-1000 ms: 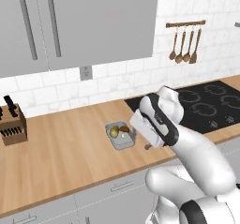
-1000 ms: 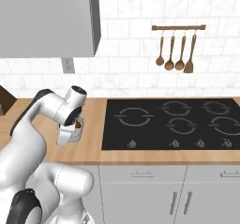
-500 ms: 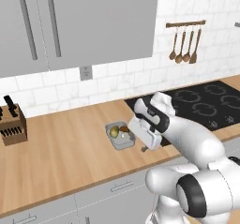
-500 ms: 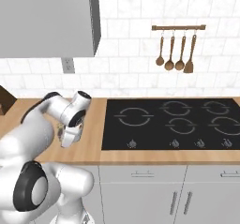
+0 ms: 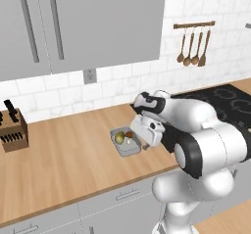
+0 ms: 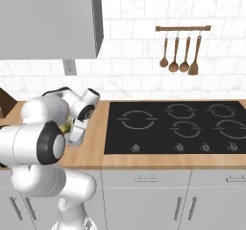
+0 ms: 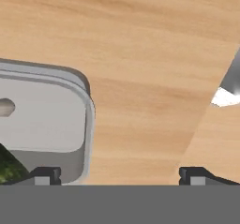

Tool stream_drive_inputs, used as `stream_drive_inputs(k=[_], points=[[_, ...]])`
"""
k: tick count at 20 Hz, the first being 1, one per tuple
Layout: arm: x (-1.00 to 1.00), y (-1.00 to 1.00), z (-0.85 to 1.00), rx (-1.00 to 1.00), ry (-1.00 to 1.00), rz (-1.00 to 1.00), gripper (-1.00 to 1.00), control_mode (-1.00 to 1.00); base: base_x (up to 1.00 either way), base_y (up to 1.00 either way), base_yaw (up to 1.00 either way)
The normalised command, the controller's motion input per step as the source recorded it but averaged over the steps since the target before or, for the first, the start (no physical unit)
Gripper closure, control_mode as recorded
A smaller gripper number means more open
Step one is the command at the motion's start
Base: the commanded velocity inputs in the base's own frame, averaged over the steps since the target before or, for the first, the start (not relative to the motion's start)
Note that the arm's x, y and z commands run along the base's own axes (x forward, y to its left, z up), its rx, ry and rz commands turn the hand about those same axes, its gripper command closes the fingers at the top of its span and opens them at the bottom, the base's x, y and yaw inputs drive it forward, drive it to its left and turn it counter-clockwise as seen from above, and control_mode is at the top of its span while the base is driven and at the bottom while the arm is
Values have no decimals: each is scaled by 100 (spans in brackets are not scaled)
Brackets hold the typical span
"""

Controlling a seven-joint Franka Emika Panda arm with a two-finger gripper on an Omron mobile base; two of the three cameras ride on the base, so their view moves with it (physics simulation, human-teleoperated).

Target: Take the meat container that has the chicken drumstick and place it on the second highest rack of the freezer. Then take the vegetable container that has the mushroom and cucumber and place it on the highest rack of the freezer.

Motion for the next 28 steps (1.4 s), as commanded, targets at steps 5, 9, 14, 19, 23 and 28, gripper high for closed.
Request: stream_drive_inputs(k=[5,9,14,19,23,28], points=[[8,41,-44,-4,6,0,-100,-100,0,0,0],[0,39,-44,-5,3,0,-100,-100,0,0,0],[0,6,-24,-1,0,0,-100,-100,0,0,0],[-6,0,-18,-3,-2,-1,-100,-100,0,0,0],[-28,3,-22,-5,-6,-4,-100,-100,0,0,0],[-41,13,-30,-3,-4,-3,-100,-100,0,0,0]])
